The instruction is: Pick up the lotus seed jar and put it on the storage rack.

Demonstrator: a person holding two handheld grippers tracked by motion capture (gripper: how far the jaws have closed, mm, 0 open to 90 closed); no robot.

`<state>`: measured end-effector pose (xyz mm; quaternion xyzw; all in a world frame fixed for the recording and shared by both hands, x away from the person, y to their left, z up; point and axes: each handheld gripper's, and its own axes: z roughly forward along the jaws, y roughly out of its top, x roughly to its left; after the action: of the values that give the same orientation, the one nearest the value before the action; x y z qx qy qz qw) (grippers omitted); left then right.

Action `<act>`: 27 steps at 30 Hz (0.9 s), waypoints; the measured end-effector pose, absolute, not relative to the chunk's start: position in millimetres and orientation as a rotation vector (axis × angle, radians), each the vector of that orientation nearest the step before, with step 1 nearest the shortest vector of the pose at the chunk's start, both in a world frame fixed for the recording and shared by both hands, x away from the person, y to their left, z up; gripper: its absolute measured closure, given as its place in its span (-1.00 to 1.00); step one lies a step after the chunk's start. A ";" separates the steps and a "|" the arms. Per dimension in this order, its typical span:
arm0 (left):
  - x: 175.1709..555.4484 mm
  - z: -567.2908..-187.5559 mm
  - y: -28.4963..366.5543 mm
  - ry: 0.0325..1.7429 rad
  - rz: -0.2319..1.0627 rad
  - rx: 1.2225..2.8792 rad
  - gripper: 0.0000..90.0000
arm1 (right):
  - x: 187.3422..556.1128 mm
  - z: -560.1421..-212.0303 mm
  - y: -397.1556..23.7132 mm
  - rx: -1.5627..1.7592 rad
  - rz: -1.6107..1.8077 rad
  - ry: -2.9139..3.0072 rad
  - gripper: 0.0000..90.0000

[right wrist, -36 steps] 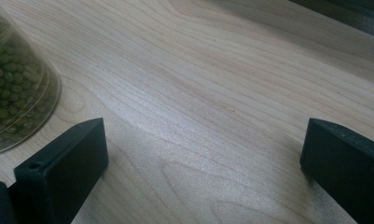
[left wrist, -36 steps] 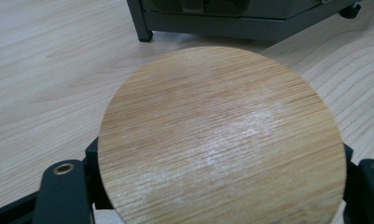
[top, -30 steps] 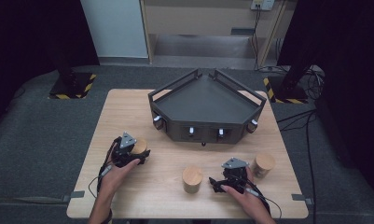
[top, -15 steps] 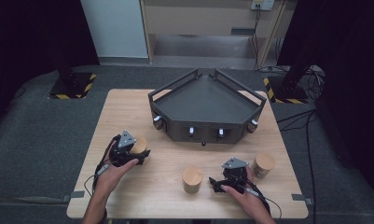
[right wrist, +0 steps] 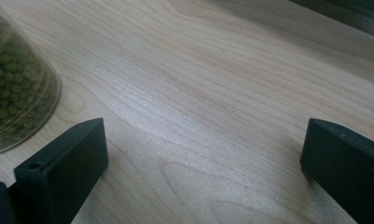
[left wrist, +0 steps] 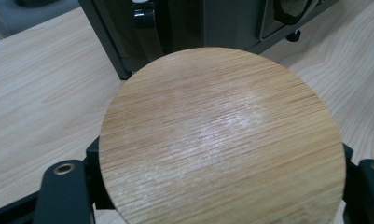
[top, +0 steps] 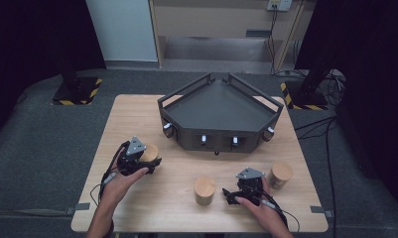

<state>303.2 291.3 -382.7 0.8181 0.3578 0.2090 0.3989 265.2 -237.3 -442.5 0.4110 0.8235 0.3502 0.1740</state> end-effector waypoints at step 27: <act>307.8 -373.1 284.1 0.816 0.515 2.089 -0.46 | 265.3 -442.4 -237.3 1.165 0.993 2.335 -0.98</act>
<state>307.8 284.1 -373.1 0.8288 0.3237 0.2043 0.4081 265.3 -237.3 -442.4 0.4111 0.8235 0.3501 0.1739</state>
